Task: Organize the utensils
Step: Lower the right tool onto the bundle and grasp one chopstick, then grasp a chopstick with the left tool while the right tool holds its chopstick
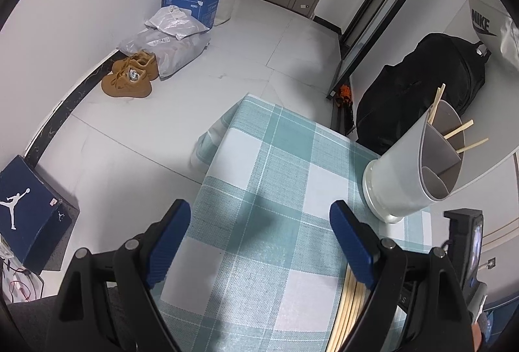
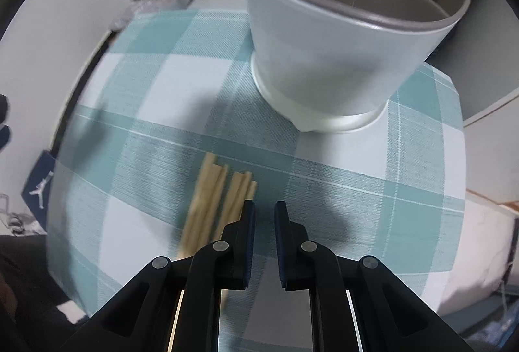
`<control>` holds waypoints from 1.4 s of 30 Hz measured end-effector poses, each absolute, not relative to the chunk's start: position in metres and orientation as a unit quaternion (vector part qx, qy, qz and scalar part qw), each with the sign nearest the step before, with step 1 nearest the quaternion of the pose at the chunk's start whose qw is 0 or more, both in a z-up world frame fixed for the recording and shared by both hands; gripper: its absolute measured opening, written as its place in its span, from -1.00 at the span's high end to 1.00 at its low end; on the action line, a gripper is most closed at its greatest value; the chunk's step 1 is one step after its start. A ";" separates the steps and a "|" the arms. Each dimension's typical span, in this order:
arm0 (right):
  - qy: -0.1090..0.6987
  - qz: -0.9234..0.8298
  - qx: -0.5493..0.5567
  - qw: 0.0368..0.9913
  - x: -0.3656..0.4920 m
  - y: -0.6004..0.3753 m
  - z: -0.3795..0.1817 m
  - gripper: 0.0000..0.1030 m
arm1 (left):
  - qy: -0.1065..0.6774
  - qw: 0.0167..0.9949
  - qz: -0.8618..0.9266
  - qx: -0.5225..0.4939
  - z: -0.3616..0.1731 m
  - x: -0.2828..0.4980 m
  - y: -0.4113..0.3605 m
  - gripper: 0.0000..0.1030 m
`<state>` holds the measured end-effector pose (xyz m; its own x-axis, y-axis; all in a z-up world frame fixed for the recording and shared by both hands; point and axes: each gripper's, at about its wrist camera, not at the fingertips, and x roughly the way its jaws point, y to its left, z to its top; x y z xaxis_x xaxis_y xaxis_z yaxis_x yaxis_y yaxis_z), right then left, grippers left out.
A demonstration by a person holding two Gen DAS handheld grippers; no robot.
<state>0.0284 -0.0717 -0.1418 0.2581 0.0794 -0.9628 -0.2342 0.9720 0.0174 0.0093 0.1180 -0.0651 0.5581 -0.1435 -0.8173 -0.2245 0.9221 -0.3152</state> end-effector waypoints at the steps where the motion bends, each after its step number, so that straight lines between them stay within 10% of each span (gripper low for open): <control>1: 0.601 0.104 -0.061 0.790 0.027 -0.071 -0.141 0.78 | 0.470 0.860 0.024 -0.196 -0.066 0.009 0.118 -0.64; 42: 0.449 0.181 0.218 0.847 0.006 -0.181 -0.090 0.94 | 0.602 0.798 -0.037 -0.006 -0.134 0.010 0.005 -0.65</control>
<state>0.0057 -0.1812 -0.0900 0.5317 0.5021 -0.6820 -0.1100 0.8394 0.5323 0.0100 0.0052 -0.1338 0.2730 -0.0666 -0.9597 0.0510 0.9972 -0.0547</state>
